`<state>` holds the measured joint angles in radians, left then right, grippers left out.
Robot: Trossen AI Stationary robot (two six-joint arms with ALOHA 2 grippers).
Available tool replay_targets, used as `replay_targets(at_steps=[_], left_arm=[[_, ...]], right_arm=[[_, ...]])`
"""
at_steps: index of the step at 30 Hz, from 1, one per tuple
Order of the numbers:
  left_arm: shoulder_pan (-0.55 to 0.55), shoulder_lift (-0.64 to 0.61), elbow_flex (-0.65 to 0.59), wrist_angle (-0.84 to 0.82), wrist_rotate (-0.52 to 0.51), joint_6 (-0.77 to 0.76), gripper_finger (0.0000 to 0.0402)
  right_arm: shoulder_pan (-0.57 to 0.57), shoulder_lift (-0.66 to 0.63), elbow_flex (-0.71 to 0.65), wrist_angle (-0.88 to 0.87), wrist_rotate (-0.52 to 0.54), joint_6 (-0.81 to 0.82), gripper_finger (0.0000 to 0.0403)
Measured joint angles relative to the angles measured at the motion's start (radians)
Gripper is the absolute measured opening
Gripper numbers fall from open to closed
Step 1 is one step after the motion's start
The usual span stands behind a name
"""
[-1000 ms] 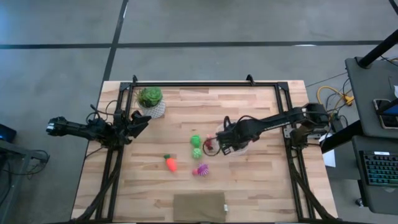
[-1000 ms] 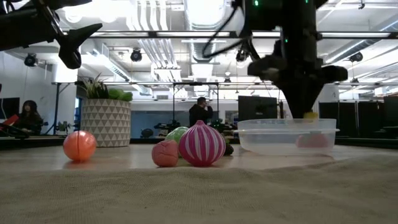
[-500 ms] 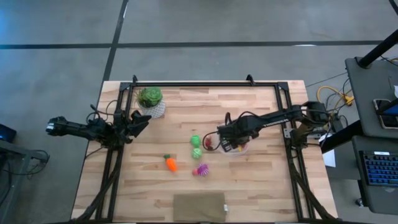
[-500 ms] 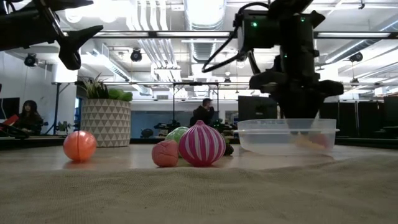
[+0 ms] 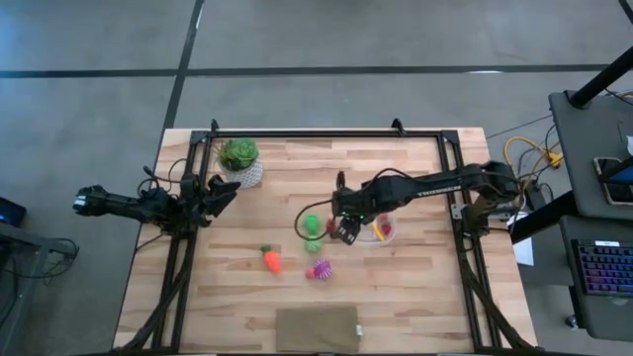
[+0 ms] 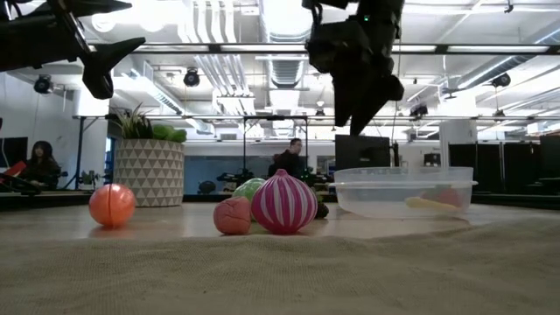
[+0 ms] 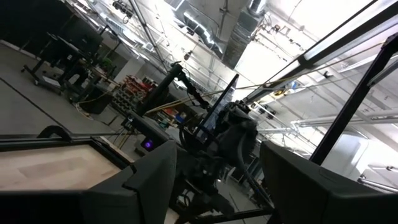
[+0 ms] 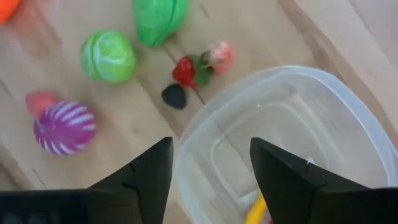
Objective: Pick and placing Produce into tupperware
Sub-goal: Put the red onion into the transparent container
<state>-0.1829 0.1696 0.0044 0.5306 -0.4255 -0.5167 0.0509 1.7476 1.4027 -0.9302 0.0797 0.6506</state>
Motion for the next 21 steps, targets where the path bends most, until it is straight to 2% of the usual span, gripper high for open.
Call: replay_targets(at_steps=[8,13,17,21], left_arm=[[0.000,0.004,0.000,-0.005,0.001,0.000,0.0219],[0.000,0.005,0.000,-0.009,0.001,0.000,0.0219],[0.000,0.005,0.000,-0.009,0.001,0.000,0.0219],[0.000,0.005,0.000,-0.009,0.001,0.000,0.0219]], right_arm=[[0.125,0.106,0.092,0.000,-0.078,-0.162,0.0206],[0.227,0.209,0.178,-0.006,-0.073,-0.316,0.0206],[0.241,0.274,0.227,-0.021,-0.056,-0.263,0.0223],[0.224,0.319,0.269,-0.043,-0.051,-0.220,0.0259]])
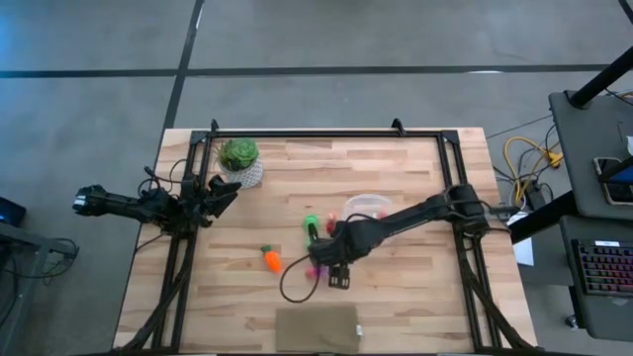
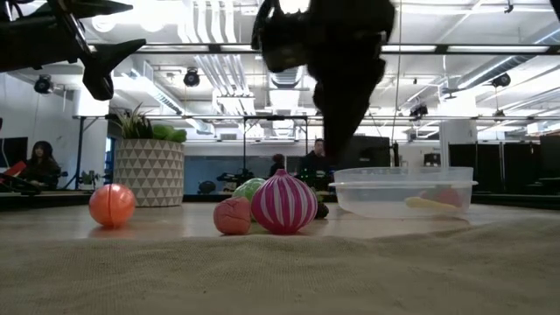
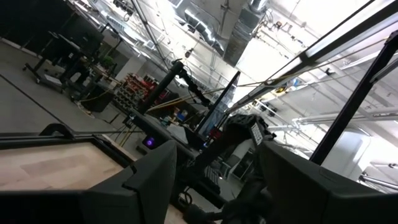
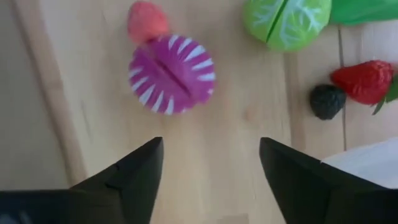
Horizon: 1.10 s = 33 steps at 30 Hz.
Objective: Pick and placing Produce into tupperware
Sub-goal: Put the red onion into the transparent container
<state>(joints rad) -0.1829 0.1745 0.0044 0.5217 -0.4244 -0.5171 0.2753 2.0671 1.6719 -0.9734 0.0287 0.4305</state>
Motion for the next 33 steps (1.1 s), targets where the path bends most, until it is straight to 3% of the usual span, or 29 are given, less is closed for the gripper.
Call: replay_targets(at_steps=[8,12,22,33], left_arm=[[0.000,0.000,0.000,0.000,0.001,-0.001,0.0219],[0.000,0.000,0.000,-0.019,0.001,-0.001,0.0219],[0.000,0.002,0.000,-0.047,0.003,-0.001,0.0219],[0.000,0.002,0.000,-0.046,0.006,-0.001,0.0219]], right_arm=[[0.012,0.064,0.087,0.002,0.006,-0.122,0.0315],[0.038,0.074,0.122,0.028,0.047,-0.224,0.0312],[0.038,0.079,0.079,0.103,0.054,-0.251,0.0297],[0.054,0.080,0.029,0.200,0.051,-0.285,0.0322]])
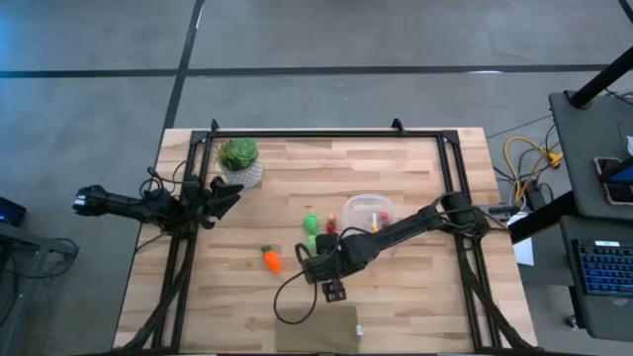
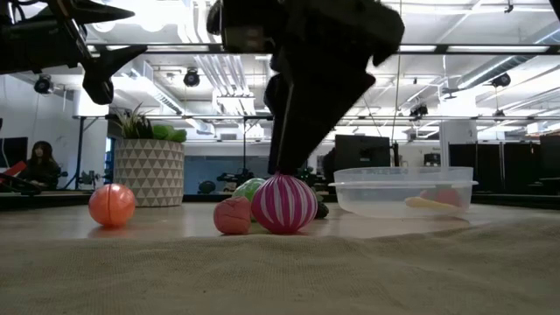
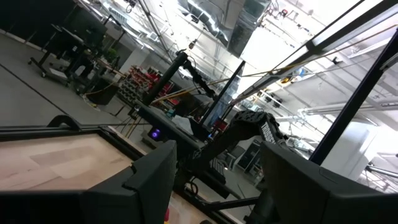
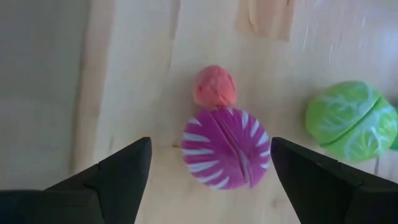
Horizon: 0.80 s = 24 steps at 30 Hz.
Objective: Pick and placing Produce into tupperware
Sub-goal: Put the red onion into the transparent container
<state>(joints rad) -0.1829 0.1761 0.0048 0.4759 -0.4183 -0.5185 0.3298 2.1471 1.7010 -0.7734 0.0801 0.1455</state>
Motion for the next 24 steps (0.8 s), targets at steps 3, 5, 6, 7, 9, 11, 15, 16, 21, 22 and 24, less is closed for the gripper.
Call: replay_targets(at_steps=[3,5,6,7,9,11,15,16,21,22,24], left_arm=[[0.000,0.000,0.000,0.000,0.000,0.000,0.0219],[0.000,0.000,0.000,0.000,0.000,0.000,0.0219],[0.000,0.000,0.000,0.000,0.000,0.000,0.0219],[0.000,0.000,0.000,0.001,0.000,0.000,0.0219],[0.000,0.000,0.000,0.001,0.000,0.000,0.0219],[0.000,0.000,0.000,0.001,0.000,0.000,0.0219],[0.000,0.000,0.000,0.001,0.000,0.000,0.0219],[0.000,0.000,0.000,0.001,0.000,0.000,0.0219],[0.000,0.000,0.000,0.001,0.000,0.000,0.0219],[0.000,0.000,0.000,0.001,0.000,0.000,0.0219],[0.000,0.000,0.000,0.001,0.000,0.000,0.0219]], right_arm=[[0.000,0.000,-0.019,0.000,0.005,0.007,0.0321],[-0.001,0.000,-0.022,0.000,0.022,0.011,0.0318],[-0.001,0.000,-0.022,0.004,0.026,0.006,0.0317],[-0.002,0.000,-0.022,0.010,0.026,0.003,0.0315],[-0.003,0.000,-0.028,0.032,0.026,0.001,0.0314],[-0.003,0.000,-0.038,0.053,0.025,0.004,0.0313],[-0.003,0.000,-0.058,0.077,-0.007,0.021,0.0313],[-0.003,0.000,-0.063,0.077,-0.004,0.019,0.0311],[-0.005,0.000,-0.081,0.111,-0.001,0.020,0.0302],[-0.005,0.000,-0.085,0.115,-0.001,0.019,0.0301],[-0.005,0.006,-0.091,0.118,0.000,0.019,0.0298]])
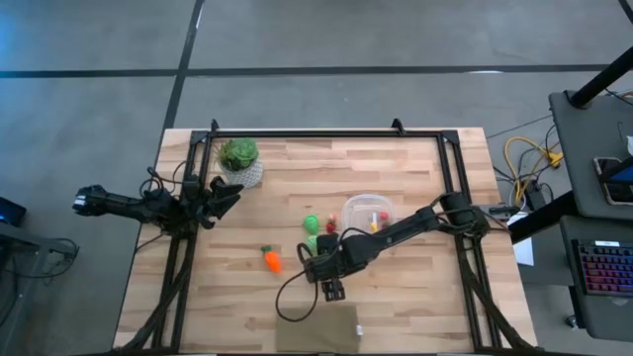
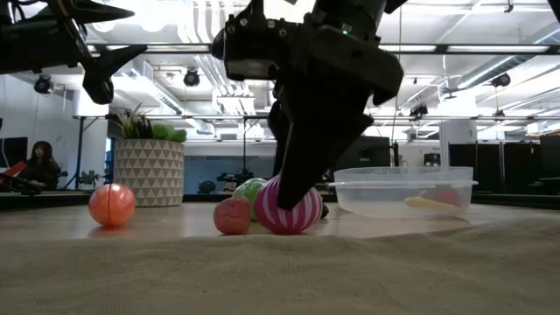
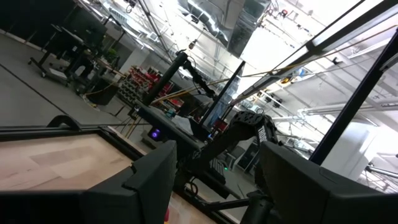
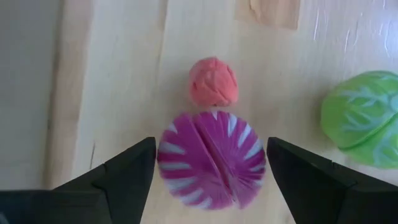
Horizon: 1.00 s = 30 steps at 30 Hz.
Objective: Pick and placing Produce into tupperware
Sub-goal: Put the red onion into the transparent container
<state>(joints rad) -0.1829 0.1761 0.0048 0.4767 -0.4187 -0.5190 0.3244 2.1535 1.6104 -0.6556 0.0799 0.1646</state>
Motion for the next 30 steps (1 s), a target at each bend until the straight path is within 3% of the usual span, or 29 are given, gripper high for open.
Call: replay_targets(at_steps=[15,25,30], left_arm=[[0.000,0.000,0.000,0.000,-0.001,-0.001,0.0219],[0.000,0.000,0.000,0.000,-0.001,0.000,0.0219],[0.000,0.000,0.000,0.000,-0.001,0.000,0.0219]], right_arm=[[0.000,0.018,-0.006,0.000,0.000,-0.008,0.0290],[-0.004,0.017,0.000,-0.048,0.000,-0.001,0.0253],[-0.004,0.017,0.036,-0.067,0.000,0.007,0.0259]])
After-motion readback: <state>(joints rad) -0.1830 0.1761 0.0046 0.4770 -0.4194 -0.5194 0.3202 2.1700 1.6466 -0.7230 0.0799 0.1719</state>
